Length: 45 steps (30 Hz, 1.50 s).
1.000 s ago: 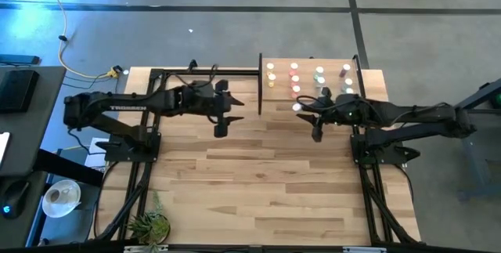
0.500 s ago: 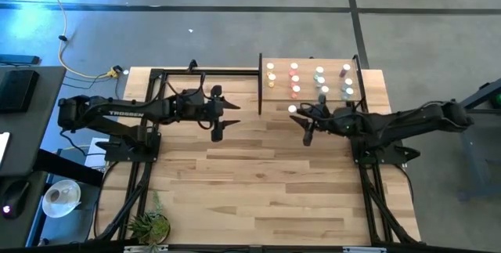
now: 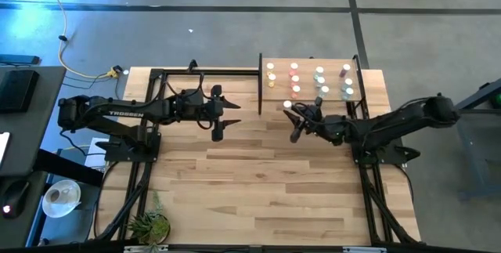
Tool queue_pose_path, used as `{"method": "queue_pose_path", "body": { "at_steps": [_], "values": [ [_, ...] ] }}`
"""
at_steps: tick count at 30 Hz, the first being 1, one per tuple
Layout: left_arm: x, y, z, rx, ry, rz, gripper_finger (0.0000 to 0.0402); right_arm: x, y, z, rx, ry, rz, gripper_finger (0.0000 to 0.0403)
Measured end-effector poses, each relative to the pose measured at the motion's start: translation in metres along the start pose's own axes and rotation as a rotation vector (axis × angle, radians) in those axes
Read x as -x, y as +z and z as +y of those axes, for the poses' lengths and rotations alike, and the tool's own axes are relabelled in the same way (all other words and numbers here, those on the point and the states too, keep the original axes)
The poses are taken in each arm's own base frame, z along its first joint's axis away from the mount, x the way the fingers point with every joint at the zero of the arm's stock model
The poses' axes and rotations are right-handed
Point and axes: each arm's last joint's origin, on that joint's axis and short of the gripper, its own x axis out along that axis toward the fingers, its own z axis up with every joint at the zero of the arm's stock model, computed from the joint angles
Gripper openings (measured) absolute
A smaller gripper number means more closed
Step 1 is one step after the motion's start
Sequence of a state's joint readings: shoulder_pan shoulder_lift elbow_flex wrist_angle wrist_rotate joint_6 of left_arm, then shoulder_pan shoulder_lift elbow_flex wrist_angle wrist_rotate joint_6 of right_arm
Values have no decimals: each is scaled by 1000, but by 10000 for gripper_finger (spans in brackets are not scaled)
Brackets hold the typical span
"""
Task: Pick and place medicine bottles onto shelf by color
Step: Put the yellow pill bottle on the shelf aligned with the other yellow pill bottles
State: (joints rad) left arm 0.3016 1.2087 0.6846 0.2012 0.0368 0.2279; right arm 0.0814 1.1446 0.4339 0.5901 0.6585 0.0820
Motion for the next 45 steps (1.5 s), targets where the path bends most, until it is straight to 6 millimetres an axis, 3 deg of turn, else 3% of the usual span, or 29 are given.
{"method": "queue_pose_path", "body": {
  "at_steps": [21, 45],
  "values": [
    [0, 0, 0, -11, -1, 2, 209, -43, -29, 26, -121, -121, -187, 83],
    [0, -2, -1, -48, -6, 18, 209, -106, -32, 66, -34, -562, -146, 83]
  ]
}}
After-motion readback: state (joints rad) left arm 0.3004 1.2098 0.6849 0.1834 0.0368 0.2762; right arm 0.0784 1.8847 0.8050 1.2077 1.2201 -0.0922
